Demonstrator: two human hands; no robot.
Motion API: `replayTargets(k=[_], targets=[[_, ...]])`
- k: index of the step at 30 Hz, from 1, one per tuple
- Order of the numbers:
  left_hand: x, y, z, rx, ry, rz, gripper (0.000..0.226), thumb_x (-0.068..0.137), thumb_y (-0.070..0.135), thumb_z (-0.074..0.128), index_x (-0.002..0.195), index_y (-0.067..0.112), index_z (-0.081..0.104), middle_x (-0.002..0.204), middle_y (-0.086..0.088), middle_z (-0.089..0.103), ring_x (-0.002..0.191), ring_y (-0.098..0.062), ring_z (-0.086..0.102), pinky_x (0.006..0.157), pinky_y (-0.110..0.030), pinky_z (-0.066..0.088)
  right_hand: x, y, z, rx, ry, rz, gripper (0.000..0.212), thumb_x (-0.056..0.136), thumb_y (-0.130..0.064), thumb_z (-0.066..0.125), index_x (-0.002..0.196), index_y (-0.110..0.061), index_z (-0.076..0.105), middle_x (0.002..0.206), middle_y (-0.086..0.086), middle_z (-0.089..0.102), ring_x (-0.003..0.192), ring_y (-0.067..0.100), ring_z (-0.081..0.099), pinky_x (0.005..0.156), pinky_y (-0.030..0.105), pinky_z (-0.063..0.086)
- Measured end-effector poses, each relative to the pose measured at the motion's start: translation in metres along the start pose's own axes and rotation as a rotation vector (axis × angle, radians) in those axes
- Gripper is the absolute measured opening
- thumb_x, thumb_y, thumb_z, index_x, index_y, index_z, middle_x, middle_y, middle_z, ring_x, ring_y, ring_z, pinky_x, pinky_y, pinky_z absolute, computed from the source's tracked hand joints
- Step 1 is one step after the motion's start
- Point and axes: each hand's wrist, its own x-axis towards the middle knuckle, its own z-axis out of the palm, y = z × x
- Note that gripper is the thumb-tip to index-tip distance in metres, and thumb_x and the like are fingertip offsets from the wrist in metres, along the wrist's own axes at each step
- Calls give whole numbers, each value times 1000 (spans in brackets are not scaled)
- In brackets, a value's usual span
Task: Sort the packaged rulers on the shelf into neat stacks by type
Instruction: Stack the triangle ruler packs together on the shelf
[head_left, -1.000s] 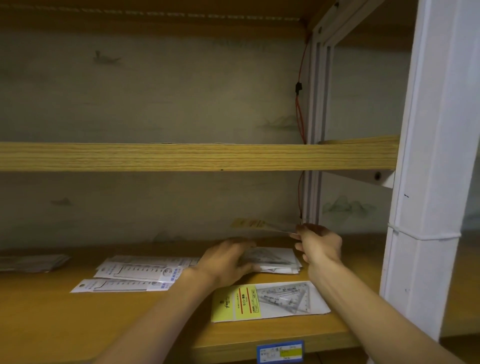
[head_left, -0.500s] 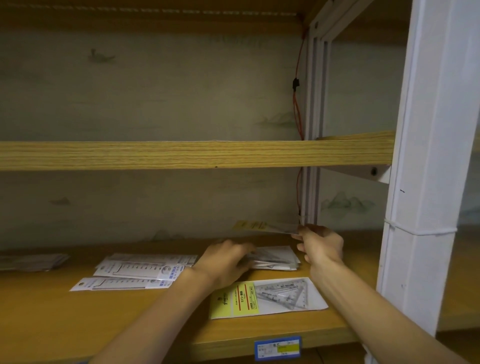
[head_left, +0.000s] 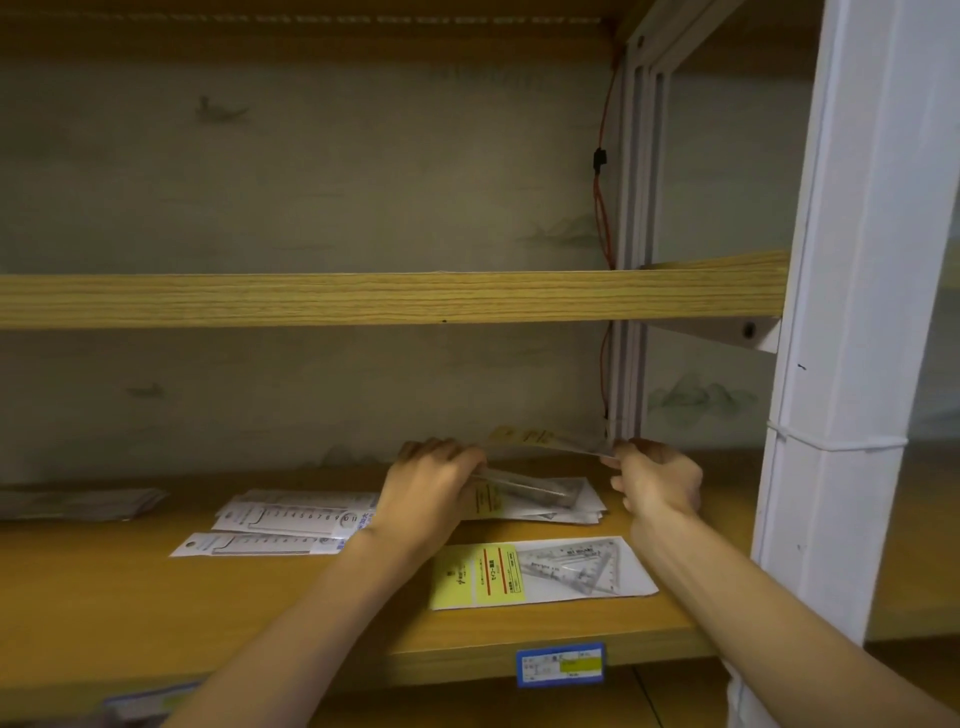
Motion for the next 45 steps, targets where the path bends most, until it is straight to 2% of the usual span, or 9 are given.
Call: replayTargets(k=[7, 12, 18, 23, 29, 31, 35, 40, 45], targets=[[-21, -18, -17, 97, 123, -203, 18, 67, 6, 68, 82, 16, 65, 79, -3, 68, 72, -30, 64, 66, -37, 48, -7, 4, -3, -18, 16, -4, 5, 88, -17, 66, 92, -20, 65, 95, 6, 72, 87, 22, 64, 57, 23, 41], [-33, -21, -28, 94, 204, -377, 26, 67, -1, 72, 88, 13, 65, 77, -8, 67, 70, -33, 63, 62, -35, 45, -16, 4, -11, -58, 9, -17, 11, 88, -14, 66, 96, -19, 63, 97, 4, 68, 99, 27, 66, 89, 39, 54], [-36, -19, -36, 55, 224, -426, 28, 73, 0, 70, 96, 13, 63, 84, -10, 67, 80, -34, 61, 67, -37, 41, -32, 6, -22, -140, -161, 0, 19, 88, -13, 66, 107, -18, 64, 103, 7, 65, 88, 20, 63, 68, 29, 51], [-37, -12, -37, 27, 214, -419, 24, 76, 3, 70, 96, 14, 62, 86, -8, 66, 82, -33, 61, 70, -37, 40, -46, 8, -28, -306, -288, -77, 27, 84, -17, 69, 110, -25, 64, 107, 2, 64, 99, 24, 63, 90, 42, 54], [-38, -2, -36, 0, 192, -401, 23, 77, 5, 70, 97, 15, 62, 88, -8, 66, 83, -32, 60, 71, -39, 41, -58, 7, -39, -528, -374, -230, 44, 89, -17, 66, 131, -16, 50, 88, -12, 51, 71, 2, 53, 50, 12, 40], [-37, 1, -36, -3, 187, -393, 23, 77, 6, 69, 96, 15, 61, 88, -7, 65, 83, -32, 60, 71, -39, 41, -61, 9, -42, -609, -388, -281, 48, 90, -19, 65, 134, -15, 47, 88, -14, 50, 70, 1, 54, 47, 8, 39], [-38, 5, -36, -18, 190, -379, 21, 80, 8, 69, 97, 17, 61, 92, -5, 65, 86, -28, 59, 72, -36, 37, -66, 8, -47, -765, -393, -383, 51, 91, -25, 64, 138, -17, 45, 116, -1, 62, 92, 6, 57, 62, 10, 44], [-40, 6, -37, -27, 192, -373, 20, 80, 9, 69, 97, 17, 62, 92, -4, 66, 86, -28, 59, 73, -37, 39, -64, 12, -50, -955, -353, -407, 56, 89, -40, 64, 139, -25, 43, 130, 0, 57, 126, 22, 45, 100, 38, 44], [-42, 9, -37, -25, 194, -342, 23, 76, 8, 72, 94, 18, 61, 91, -3, 65, 86, -27, 59, 72, -36, 39, -63, 11, -47, -1033, -314, -428, 50, 90, -43, 60, 135, -28, 46, 132, -2, 54, 129, 24, 40, 103, 38, 37]])
